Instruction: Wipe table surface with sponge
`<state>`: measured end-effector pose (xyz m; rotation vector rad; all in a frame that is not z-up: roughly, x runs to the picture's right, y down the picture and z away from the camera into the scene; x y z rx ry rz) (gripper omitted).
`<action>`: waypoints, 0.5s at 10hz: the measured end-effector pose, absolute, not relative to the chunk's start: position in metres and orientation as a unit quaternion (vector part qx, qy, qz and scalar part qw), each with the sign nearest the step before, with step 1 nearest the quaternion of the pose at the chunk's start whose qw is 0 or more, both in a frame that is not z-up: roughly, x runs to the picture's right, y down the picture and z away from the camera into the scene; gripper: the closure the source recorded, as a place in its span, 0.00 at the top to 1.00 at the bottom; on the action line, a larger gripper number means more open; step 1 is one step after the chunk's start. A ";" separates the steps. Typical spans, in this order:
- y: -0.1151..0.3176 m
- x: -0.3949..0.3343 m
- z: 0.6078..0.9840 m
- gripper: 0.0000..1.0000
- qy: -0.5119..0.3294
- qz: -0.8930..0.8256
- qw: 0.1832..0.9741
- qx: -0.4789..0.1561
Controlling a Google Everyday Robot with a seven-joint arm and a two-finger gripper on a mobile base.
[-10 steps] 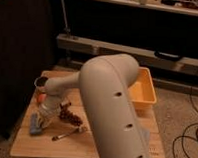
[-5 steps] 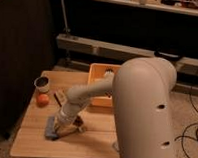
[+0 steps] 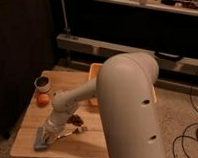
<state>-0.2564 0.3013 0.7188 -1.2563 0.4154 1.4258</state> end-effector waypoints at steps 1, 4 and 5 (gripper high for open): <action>0.306 -0.259 0.716 0.00 0.180 0.598 0.566 -0.539; 0.308 -0.278 0.714 0.00 0.169 0.570 0.587 -0.549; 0.300 -0.289 0.719 0.00 0.164 0.562 0.595 -0.550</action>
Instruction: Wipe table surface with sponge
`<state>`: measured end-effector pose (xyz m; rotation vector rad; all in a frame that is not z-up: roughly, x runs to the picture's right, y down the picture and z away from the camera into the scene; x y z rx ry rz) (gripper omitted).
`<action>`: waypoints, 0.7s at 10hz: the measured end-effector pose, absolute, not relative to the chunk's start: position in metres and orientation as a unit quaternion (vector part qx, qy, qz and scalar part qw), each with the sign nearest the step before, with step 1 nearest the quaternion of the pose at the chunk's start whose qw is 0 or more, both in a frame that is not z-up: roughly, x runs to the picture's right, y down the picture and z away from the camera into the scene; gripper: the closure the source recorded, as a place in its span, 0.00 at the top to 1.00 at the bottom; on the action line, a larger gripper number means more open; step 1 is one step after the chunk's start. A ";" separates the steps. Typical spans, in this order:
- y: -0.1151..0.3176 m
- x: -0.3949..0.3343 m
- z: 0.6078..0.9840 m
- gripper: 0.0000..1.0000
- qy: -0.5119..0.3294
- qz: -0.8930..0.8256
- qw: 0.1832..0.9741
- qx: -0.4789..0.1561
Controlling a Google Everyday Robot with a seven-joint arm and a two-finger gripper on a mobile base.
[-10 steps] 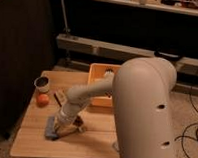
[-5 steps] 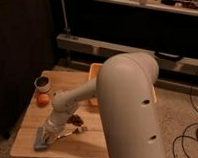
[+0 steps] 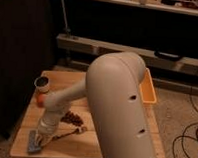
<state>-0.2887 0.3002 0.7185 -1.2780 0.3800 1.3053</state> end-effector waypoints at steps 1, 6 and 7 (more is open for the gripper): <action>0.290 -0.301 0.727 0.00 0.161 0.554 0.603 -0.552; 0.227 -0.313 0.783 0.00 0.146 0.557 0.603 -0.552; 0.217 -0.304 0.790 0.00 0.142 0.568 0.596 -0.550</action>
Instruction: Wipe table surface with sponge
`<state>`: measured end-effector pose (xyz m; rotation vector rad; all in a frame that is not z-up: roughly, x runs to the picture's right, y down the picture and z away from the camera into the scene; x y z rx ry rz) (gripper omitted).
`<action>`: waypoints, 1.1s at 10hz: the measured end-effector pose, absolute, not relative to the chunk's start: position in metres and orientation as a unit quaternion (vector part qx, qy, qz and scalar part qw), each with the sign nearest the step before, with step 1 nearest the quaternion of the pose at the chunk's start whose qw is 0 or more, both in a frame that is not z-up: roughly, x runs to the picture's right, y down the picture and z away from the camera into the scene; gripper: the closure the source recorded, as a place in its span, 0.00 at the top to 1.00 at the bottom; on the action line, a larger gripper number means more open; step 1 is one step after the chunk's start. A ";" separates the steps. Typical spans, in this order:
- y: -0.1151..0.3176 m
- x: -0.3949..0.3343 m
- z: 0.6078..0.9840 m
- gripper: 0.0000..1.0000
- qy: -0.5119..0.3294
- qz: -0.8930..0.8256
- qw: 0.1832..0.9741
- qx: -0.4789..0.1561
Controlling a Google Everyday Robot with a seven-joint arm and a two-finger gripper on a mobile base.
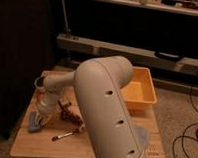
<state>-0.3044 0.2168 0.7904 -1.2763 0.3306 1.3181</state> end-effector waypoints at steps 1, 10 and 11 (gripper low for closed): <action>0.209 -0.290 0.797 0.00 0.139 0.583 0.587 -0.545; 0.260 -0.203 0.742 0.00 0.156 0.651 0.522 -0.528; 0.274 -0.216 0.732 0.00 0.160 0.641 0.526 -0.536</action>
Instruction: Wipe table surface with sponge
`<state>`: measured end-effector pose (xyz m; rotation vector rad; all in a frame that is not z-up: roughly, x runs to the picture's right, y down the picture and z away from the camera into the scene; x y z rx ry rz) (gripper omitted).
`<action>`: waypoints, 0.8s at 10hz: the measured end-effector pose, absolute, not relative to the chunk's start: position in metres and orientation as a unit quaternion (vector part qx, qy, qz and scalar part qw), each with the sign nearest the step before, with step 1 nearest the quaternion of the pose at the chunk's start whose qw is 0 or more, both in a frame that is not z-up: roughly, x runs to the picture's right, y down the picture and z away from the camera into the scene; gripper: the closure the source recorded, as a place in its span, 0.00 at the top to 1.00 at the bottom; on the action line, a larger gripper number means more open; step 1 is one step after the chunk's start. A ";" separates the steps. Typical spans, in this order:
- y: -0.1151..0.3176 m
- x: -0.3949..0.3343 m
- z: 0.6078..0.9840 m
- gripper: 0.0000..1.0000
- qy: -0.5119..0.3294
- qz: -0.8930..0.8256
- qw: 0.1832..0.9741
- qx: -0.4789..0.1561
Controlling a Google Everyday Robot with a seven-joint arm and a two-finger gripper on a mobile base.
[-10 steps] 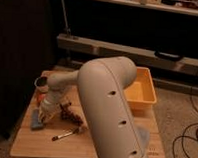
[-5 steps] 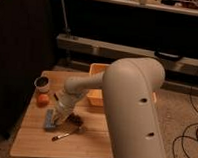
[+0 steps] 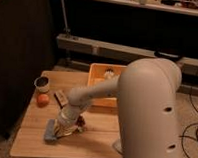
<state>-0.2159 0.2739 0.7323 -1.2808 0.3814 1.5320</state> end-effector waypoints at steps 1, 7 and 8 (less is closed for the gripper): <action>0.284 -0.226 0.726 0.00 0.164 0.631 0.531 -0.542; 0.287 -0.332 0.724 0.00 0.165 0.548 0.591 -0.569; 0.273 -0.350 0.731 0.00 0.160 0.538 0.601 -0.569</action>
